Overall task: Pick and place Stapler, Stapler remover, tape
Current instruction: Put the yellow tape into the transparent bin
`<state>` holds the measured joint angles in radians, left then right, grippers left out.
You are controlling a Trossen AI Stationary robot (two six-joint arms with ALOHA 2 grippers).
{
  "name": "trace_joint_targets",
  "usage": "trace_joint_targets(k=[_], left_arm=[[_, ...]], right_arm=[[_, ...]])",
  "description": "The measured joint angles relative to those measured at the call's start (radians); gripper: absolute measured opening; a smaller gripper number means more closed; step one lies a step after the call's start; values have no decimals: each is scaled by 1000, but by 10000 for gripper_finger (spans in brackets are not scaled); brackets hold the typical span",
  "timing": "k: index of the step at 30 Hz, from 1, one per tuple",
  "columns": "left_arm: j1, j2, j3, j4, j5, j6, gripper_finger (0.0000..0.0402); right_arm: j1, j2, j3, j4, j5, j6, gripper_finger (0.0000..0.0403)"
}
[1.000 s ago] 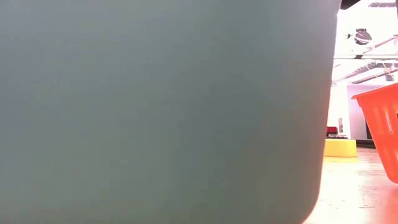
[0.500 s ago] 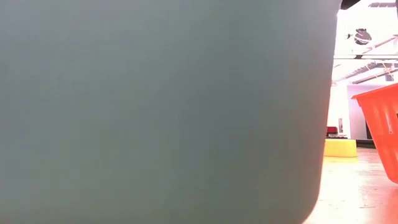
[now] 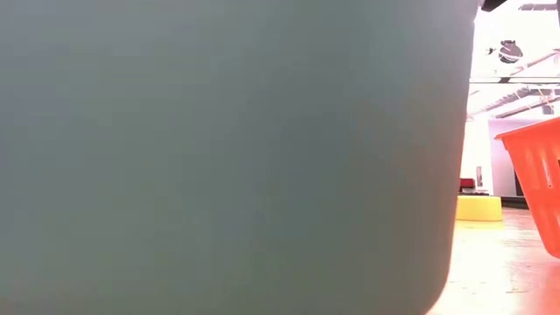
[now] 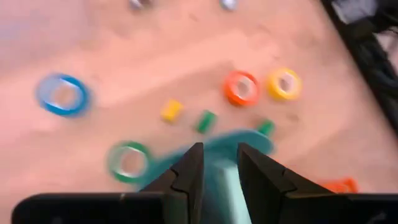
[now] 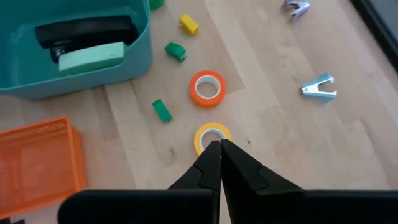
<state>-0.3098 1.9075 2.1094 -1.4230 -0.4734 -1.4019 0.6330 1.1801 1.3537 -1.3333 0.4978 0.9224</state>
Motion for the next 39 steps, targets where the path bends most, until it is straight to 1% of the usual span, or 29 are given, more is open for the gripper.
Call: trace_joint_targets(k=[3,4,7,11,13,16,19,22,24,27,30,33,36,39], left_arm=[[27,-44,0,-144,-46,12,97],[40,-57,-5,-160,-52,29,97],[89,-113,-51,-134,-27,164,97],[150,-136,-91,-149,15,297,97],[169,-144,-124,-127,24,343,97],[195,-148,-179,-148,22,382,97],[218,-144,-248,-142,58,388,97],[227,-145,-321,-100,104,404,97],[224,-145,-367,-66,129,424,97],[213,-145,-413,-24,163,422,97],[183,-144,-426,-6,164,409,97],[159,-145,-426,6,158,389,97],[144,-147,-426,19,154,374,97],[131,-151,-426,14,151,370,97]], right_arm=[[-24,0,-31,34,-26,6,12],[-37,0,-44,47,-45,8,15],[-88,0,-98,118,-111,37,25],[-164,0,-198,227,-180,73,43],[-204,0,-263,294,-201,93,55],[-266,0,-356,376,-244,98,75],[-333,0,-437,447,-307,95,91],[-390,0,-507,525,-348,48,104],[-421,0,-542,553,-369,27,110],[-465,10,-581,562,-372,5,117],[-500,13,-614,590,-395,-12,121],[-521,28,-647,678,-449,-13,123],[-515,58,-664,760,-493,0,123],[-499,94,-677,762,-498,4,121]])
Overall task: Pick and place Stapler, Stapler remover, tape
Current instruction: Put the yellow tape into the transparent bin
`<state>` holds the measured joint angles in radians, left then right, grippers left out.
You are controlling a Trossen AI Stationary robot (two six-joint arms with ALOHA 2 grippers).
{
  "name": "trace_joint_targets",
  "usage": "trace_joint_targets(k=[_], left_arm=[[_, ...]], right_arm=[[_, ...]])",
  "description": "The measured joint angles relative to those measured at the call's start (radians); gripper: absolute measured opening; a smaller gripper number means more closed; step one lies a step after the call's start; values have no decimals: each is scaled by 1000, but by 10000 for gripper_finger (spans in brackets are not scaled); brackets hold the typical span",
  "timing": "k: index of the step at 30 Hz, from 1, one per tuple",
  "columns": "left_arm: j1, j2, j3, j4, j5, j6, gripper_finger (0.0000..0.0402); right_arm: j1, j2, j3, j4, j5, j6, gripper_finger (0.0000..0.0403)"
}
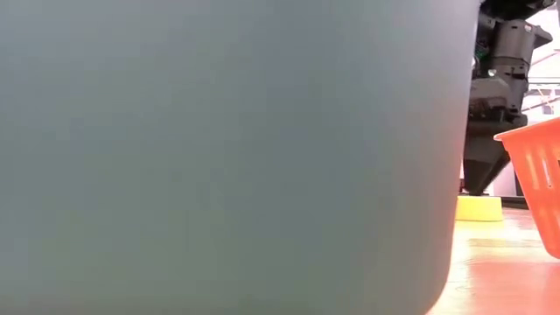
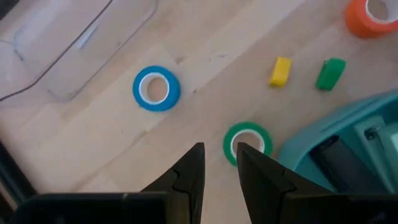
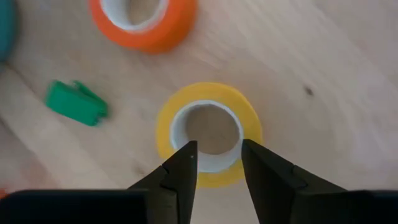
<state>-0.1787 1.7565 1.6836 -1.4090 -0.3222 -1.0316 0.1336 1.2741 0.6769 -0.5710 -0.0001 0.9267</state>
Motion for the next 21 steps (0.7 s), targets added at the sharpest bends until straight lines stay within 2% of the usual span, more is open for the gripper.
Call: trace_joint_targets(k=[6,21], left_arm=[[-16,0,0,1,-2,-2,97],[-20,0,0,4,-20,42,97]], right_arm=[[11,54,-1,7,5,-1,123],[13,57,-2,-12,38,3,105]])
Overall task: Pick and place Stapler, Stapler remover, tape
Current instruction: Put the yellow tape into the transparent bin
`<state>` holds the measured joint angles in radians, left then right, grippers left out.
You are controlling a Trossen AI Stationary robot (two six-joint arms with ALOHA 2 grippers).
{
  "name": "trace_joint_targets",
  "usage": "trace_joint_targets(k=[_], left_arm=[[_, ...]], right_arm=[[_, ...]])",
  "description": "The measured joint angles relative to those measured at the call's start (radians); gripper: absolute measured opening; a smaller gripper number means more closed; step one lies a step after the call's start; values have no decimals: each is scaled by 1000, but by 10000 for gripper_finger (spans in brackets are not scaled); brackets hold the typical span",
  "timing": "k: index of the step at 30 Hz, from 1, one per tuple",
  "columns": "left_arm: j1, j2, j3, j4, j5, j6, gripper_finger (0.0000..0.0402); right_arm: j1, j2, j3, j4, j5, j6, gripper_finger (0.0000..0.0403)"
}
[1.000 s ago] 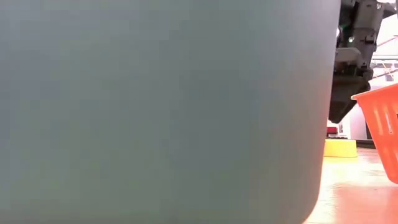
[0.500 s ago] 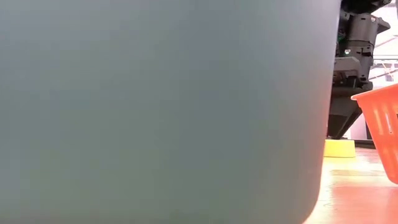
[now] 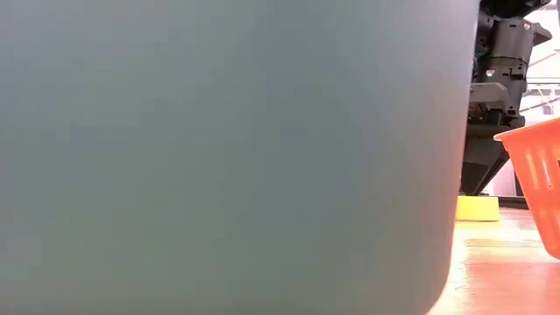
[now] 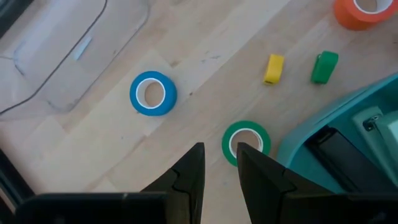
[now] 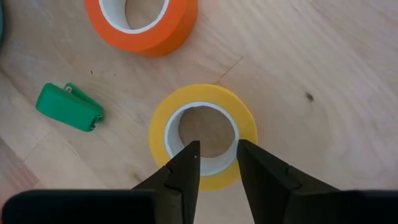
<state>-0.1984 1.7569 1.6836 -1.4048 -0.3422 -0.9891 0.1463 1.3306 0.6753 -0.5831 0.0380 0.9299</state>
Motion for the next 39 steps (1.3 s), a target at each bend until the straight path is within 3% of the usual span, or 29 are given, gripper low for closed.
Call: trace_joint_targets(k=[16,23,32,39], left_arm=[[3,0,0,4,-19,19,97],[2,0,0,18,-19,18,97],[2,0,0,24,-19,18,97],[2,0,0,27,-19,12,97]], right_arm=[[13,-35,143,-87,-16,11,105],[-4,-18,119,-165,17,-6,105],[-8,-24,-5,-71,14,34,105],[-8,-39,4,-80,13,35,105]])
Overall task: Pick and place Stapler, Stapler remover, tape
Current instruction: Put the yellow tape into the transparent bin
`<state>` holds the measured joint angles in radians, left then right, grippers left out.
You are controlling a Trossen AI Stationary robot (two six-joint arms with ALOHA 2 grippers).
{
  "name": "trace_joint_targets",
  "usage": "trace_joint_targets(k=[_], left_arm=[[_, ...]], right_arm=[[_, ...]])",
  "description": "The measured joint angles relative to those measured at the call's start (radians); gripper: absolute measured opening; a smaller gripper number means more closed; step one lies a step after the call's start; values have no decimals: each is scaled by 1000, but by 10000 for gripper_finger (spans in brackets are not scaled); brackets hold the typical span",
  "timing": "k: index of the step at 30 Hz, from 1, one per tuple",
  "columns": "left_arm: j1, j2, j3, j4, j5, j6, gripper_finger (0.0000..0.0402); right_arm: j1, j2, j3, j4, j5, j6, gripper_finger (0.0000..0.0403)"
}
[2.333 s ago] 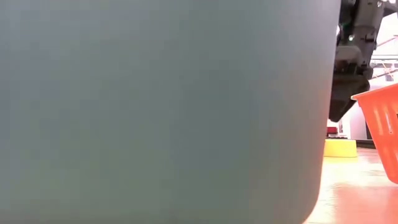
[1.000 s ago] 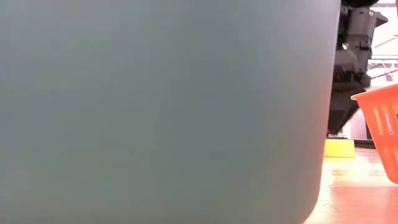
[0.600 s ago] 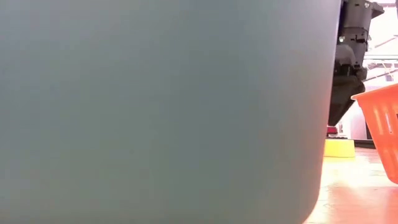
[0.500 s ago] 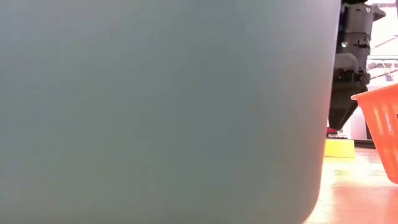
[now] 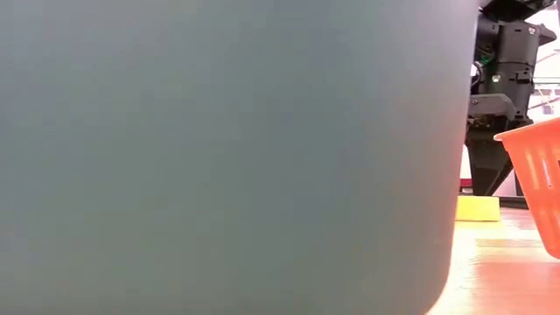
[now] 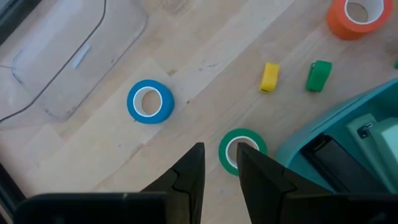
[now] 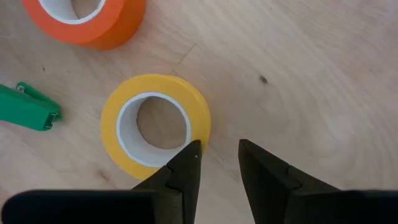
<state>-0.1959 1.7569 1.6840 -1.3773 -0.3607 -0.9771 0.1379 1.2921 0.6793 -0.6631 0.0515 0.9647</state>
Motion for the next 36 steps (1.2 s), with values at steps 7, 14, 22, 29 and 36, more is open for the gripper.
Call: trace_joint_targets(k=[7,14,22,29,36], left_arm=[[0,0,0,19,0,5,97],[0,0,0,47,0,18,97],[0,0,0,48,-5,37,97],[0,0,0,44,-7,41,97],[-2,0,0,42,-7,43,97]], right_arm=[[0,-38,56,-8,-5,15,105],[18,-33,70,-7,-4,26,105],[20,42,70,33,-1,16,105],[21,141,75,62,3,8,105],[19,162,74,32,28,23,105]])
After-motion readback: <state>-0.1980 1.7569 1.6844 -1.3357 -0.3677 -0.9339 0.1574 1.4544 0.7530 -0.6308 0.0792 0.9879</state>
